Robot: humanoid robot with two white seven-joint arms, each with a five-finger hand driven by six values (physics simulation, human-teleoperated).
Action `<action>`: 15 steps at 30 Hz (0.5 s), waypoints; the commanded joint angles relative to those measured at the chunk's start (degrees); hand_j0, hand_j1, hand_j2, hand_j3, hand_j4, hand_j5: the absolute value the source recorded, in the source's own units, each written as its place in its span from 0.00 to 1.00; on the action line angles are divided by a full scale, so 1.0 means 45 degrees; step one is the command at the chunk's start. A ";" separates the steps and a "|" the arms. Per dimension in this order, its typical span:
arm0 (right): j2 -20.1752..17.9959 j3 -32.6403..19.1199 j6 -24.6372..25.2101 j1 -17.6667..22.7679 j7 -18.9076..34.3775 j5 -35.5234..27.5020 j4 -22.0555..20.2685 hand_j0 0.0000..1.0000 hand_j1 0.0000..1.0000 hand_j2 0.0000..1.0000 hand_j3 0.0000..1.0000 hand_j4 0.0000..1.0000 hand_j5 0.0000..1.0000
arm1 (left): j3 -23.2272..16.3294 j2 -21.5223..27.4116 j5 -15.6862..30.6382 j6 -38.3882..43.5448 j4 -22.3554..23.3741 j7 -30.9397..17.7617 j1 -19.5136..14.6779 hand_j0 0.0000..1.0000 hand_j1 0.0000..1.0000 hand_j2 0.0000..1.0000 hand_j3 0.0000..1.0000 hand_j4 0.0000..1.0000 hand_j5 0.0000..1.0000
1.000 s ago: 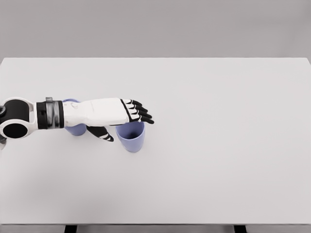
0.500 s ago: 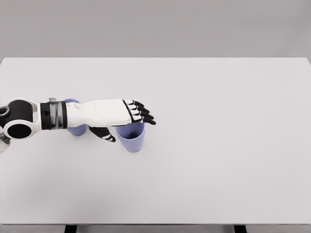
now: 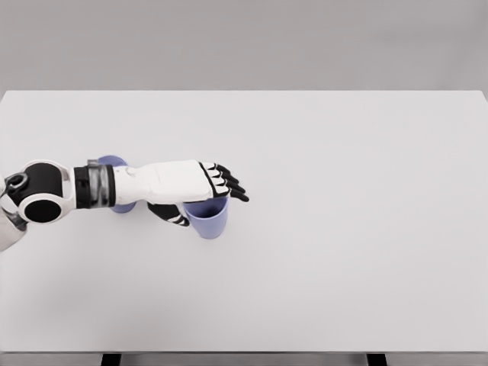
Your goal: Place the right cup on the left cup with left arm
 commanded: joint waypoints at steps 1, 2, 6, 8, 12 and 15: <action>-0.0002 -0.0002 -0.0030 0.0000 0.0006 0.0020 0.0001 1.00 1.00 1.00 1.00 1.00 1.00 | -0.0031 0.0012 0.0053 0.0092 -0.0002 0.0013 0.0000 0.88 0.88 0.88 0.88 0.88 0.88; -0.0002 0.0017 -0.0010 0.0000 0.0006 0.0020 0.0001 1.00 1.00 1.00 1.00 1.00 1.00 | -0.0012 0.0012 0.0072 0.0092 -0.0002 0.0013 0.0078 0.85 0.85 0.85 0.85 0.85 0.85; -0.0002 -0.0002 -0.0029 0.0000 0.0006 0.0020 0.0001 1.00 1.00 1.00 1.00 1.00 1.00 | -0.0031 0.0031 0.0092 0.0072 -0.0021 -0.0007 0.0156 0.67 0.67 0.67 0.67 0.67 0.67; -0.0002 -0.0002 -0.0030 0.0000 0.0006 0.0020 0.0001 1.00 1.00 1.00 1.00 1.00 1.00 | -0.0031 0.0012 0.0131 0.0053 -0.0021 -0.0007 0.0156 0.54 0.54 0.54 0.54 0.54 0.54; -0.0002 -0.0002 -0.0029 0.0000 0.0006 0.0020 0.0001 1.00 1.00 1.00 1.00 1.00 1.00 | -0.0012 0.0051 0.0228 0.0014 -0.0060 -0.0007 0.0156 0.48 0.48 0.48 0.48 0.48 0.48; -0.0002 -0.0002 -0.0029 0.0000 0.0006 0.0020 0.0001 1.00 1.00 1.00 1.00 1.00 1.00 | 0.0028 0.0090 0.0404 -0.0006 -0.0177 -0.0007 0.0098 0.46 0.46 0.46 0.46 0.46 0.46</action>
